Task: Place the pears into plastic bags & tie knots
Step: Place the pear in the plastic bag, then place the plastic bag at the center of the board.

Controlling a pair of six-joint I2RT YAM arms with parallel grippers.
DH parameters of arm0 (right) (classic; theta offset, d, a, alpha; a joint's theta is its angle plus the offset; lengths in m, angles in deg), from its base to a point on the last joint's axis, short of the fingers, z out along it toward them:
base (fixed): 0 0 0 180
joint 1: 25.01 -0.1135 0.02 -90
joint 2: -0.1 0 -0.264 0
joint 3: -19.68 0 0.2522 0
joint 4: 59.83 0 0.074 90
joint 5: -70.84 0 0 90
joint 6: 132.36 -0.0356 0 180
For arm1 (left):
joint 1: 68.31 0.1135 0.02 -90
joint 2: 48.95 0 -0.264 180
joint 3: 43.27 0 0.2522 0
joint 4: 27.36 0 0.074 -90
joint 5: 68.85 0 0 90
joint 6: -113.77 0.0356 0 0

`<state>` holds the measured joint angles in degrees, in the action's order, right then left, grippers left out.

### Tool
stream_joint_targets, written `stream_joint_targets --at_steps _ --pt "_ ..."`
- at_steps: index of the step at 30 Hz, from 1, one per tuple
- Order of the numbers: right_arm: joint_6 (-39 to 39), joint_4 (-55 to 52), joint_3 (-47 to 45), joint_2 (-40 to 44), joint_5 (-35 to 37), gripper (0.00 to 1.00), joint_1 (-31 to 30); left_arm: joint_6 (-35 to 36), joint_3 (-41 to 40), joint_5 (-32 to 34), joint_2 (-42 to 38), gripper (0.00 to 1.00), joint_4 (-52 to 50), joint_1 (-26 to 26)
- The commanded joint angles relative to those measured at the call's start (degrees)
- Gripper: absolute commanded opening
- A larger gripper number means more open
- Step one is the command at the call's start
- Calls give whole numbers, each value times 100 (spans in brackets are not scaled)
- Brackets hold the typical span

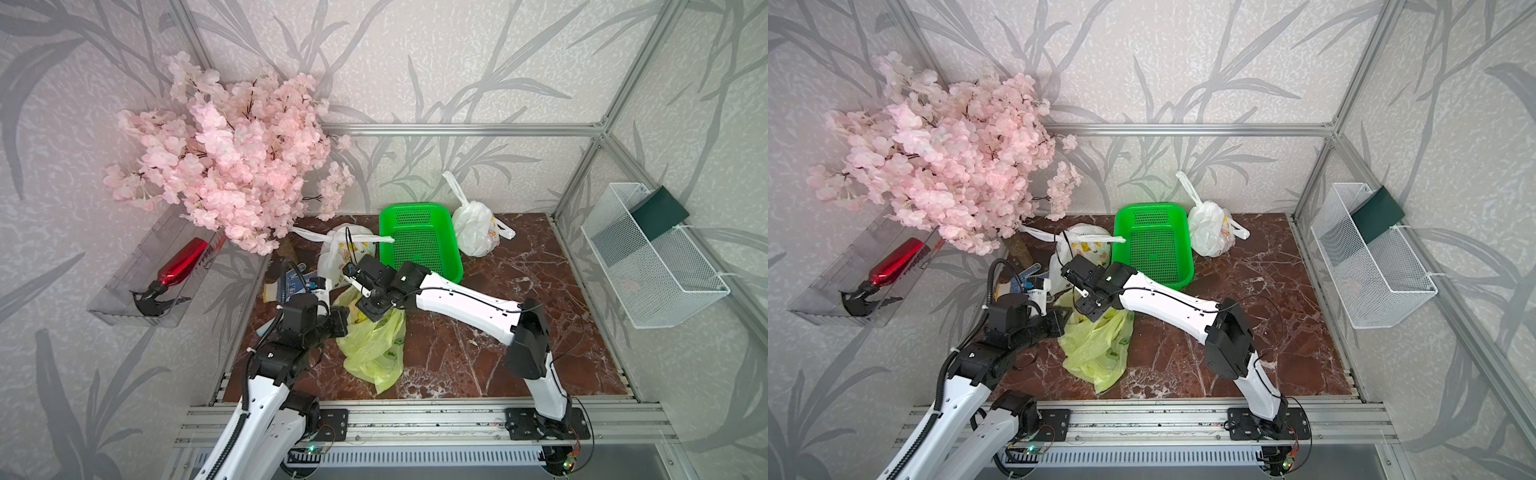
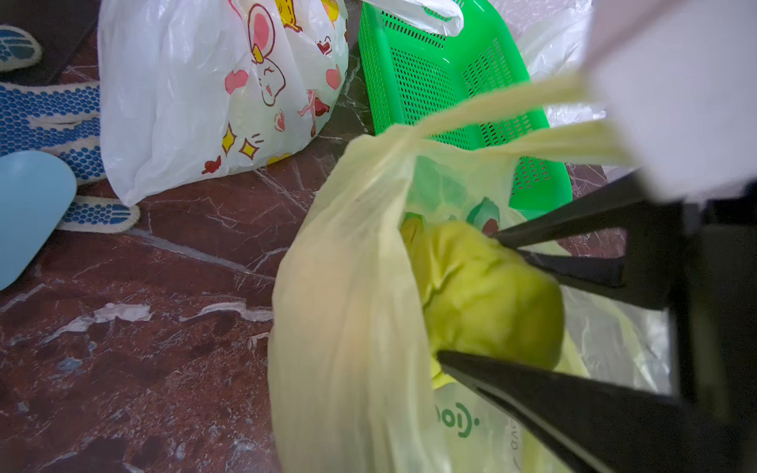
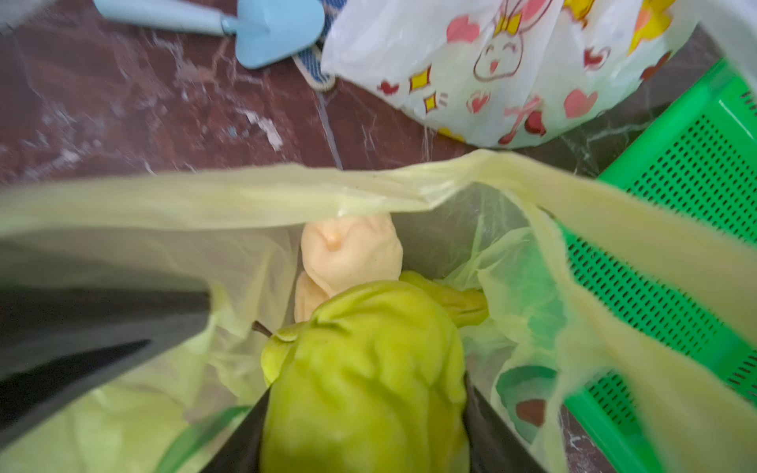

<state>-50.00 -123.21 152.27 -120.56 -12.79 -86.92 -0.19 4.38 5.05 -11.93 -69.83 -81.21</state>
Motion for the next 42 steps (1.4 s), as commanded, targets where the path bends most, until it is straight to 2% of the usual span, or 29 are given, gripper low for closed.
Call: stream_joint_targets --at_steps 1,4,7,12,13,15,18,20,22,24,27,32,35,38,41,42 --pt "-291 -156 525 -370 -344 38 26 94 126 47 -35 0 83 16" --pt "-498 -697 1245 -747 -928 54 131 81 125 106 -74 0 24 16" --pt "-497 -695 1374 -662 -1541 66 204 234 193 201 -76 0 -66 36" --pt "-531 -429 1191 -301 -2376 70 293 432 276 163 58 0 -40 117" --pt "-565 -433 1192 -271 -2557 72 456 420 268 116 71 0 15 122" --pt "-574 -490 1240 -178 -2683 75 560 418 250 67 95 0 75 130" --pt "-448 -504 1257 74 -2437 76 729 515 258 6 106 0 45 130" --pt "-226 -509 1168 279 -1961 75 847 610 288 -14 121 0 -5 130" --pt "26 -308 807 506 -1610 74 996 718 336 8 139 0 -87 130" --pt "265 166 279 719 -1609 74 1126 769 376 -2 166 0 -126 137" --pt "701 1079 -495 960 -1501 79 1177 809 413 -71 209 0 -160 139" --pt "1103 1461 -277 609 -2119 86 1181 839 443 -107 244 0 -170 144" --pt "937 1524 130 207 -2537 86 1181 841 465 -140 264 0 -170 155" --pt "651 2061 234 -68 -2763 86 1149 844 478 -156 275 0 -179 157" --pt "384 2822 134 -226 -2590 77 1146 878 508 -184 317 0 -170 157" --pt "326 2988 111 -238 -2633 69 1148 910 536 -198 348 0 -183 157"
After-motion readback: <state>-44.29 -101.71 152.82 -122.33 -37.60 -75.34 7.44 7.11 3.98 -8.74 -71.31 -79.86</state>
